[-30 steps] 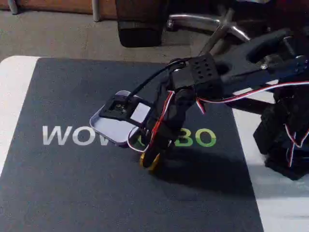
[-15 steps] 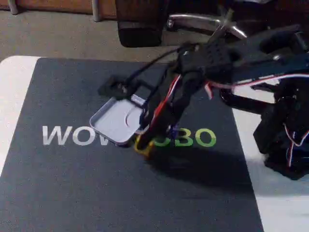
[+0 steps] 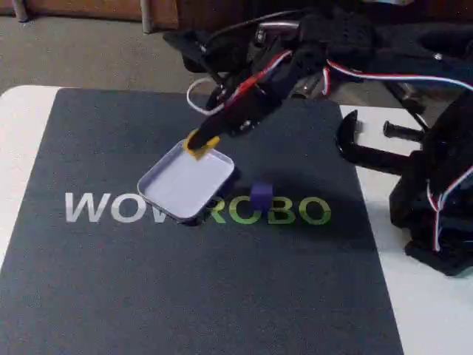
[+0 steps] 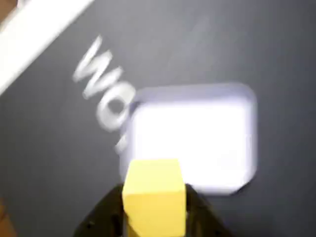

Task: Move blocks one by one until all three blocks are in the tray.

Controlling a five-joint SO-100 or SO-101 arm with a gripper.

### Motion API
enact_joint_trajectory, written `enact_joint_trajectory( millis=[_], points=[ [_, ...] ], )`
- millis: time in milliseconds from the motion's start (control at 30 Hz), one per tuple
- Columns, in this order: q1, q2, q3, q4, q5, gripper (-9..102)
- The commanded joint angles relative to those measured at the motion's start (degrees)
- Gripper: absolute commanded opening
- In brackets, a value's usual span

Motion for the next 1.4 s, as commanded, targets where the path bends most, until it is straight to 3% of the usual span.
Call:
enact_joint_trajectory(
  millis=[0, 200, 333, 500, 767, 1133, 1367],
  points=[
    [1.85, -1.05, -1.41, -2.37, -2.72, -7],
    [1.85, -2.11, -1.32, -3.16, -6.59, 17],
    [1.58, -2.37, -0.97, -3.08, -8.96, 24],
    [0.79, -2.29, -0.97, -2.29, -12.92, 27],
    [0.62, 4.39, 0.35, 7.29, -31.29, 26],
    [3.6, 26.98, 26.02, 6.68, -48.6, 26],
    [4.83, 33.57, 35.51, 4.92, -51.06, 25]
  ],
)
